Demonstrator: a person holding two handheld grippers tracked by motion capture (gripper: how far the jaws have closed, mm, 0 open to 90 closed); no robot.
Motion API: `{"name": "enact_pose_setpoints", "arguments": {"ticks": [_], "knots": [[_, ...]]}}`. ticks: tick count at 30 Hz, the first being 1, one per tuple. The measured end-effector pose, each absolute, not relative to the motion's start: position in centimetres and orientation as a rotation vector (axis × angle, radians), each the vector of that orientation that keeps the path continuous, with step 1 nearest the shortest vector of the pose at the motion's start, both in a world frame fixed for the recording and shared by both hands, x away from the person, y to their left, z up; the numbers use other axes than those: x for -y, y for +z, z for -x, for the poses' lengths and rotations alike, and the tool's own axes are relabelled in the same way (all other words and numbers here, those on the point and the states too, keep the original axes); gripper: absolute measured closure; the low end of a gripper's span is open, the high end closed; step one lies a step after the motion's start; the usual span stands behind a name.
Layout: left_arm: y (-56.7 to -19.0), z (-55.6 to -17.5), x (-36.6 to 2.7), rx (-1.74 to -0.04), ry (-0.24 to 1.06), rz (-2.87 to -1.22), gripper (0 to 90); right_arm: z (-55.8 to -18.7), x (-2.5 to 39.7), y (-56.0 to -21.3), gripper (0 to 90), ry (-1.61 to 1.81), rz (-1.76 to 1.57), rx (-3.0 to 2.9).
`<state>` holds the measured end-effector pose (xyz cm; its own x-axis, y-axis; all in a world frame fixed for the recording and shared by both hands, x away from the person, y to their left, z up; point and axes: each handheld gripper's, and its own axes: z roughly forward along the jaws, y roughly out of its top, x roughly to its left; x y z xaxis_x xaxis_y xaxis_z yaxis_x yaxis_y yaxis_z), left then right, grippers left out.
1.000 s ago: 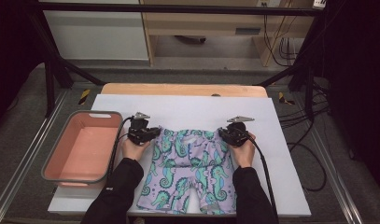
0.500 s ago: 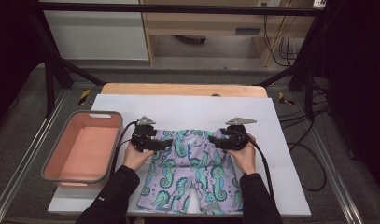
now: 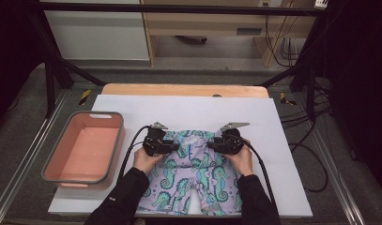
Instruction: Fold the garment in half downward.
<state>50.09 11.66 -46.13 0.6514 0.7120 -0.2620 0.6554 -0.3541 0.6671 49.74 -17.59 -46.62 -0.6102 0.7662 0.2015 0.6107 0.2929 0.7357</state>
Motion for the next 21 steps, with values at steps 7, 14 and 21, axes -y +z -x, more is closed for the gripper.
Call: {"name": "enact_pose_setpoints", "arguments": {"ticks": [7,14,21], "knots": [[-45.9,-49.7,-11.6,-1.037,0.093,-2.096,85.9,-49.5,17.4,-46.5,87.2,1.206,-1.286,-2.397],[-44.3,-48.1,-12.1,-0.976,0.128,-2.064,86.5,-48.1,18.0,-45.1,88.4,1.249,-1.265,-2.368],[-42.0,-44.9,-12.6,-0.867,0.165,-2.038,86.5,-44.9,18.8,-42.8,88.5,1.325,-1.199,-2.317]]}}
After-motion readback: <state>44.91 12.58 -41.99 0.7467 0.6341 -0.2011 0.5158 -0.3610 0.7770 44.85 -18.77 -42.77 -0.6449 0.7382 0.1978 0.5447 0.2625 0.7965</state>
